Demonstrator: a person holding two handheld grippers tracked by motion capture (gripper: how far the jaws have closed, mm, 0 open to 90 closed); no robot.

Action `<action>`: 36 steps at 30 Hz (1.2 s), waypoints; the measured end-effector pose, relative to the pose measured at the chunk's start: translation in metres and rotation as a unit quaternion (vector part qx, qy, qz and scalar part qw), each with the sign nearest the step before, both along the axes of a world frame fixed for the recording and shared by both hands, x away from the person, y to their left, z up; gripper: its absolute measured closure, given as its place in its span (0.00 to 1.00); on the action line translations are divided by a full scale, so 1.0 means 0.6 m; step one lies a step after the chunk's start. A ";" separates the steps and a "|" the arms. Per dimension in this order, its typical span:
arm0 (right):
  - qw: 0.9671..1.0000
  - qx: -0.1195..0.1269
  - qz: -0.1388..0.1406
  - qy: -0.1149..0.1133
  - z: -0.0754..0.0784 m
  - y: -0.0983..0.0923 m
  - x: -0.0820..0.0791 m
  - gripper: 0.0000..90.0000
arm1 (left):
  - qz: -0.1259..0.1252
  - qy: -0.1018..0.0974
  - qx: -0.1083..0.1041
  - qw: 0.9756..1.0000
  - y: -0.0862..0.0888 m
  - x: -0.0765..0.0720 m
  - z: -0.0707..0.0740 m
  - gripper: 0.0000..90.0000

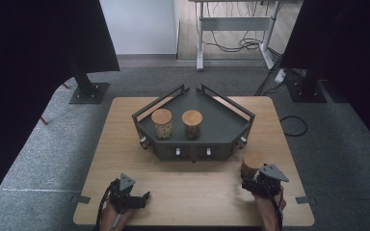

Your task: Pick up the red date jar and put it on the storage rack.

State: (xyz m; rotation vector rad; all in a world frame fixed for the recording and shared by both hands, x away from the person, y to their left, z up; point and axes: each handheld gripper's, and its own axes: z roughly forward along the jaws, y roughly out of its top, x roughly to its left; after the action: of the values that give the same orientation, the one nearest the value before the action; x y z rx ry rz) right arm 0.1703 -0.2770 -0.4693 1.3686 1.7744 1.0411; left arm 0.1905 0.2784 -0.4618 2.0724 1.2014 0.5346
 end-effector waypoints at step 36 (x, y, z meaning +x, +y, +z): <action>1.000 0.006 -0.006 -0.005 -0.003 0.006 0.040 0.23 | 0.000 0.000 0.000 1.000 0.000 0.000 0.000 0.02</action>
State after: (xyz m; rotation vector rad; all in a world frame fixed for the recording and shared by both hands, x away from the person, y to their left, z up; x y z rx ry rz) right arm 0.1945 -0.2733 -0.4712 1.3762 1.7532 1.0524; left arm 0.1903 0.2785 -0.4618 2.0726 1.2017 0.5346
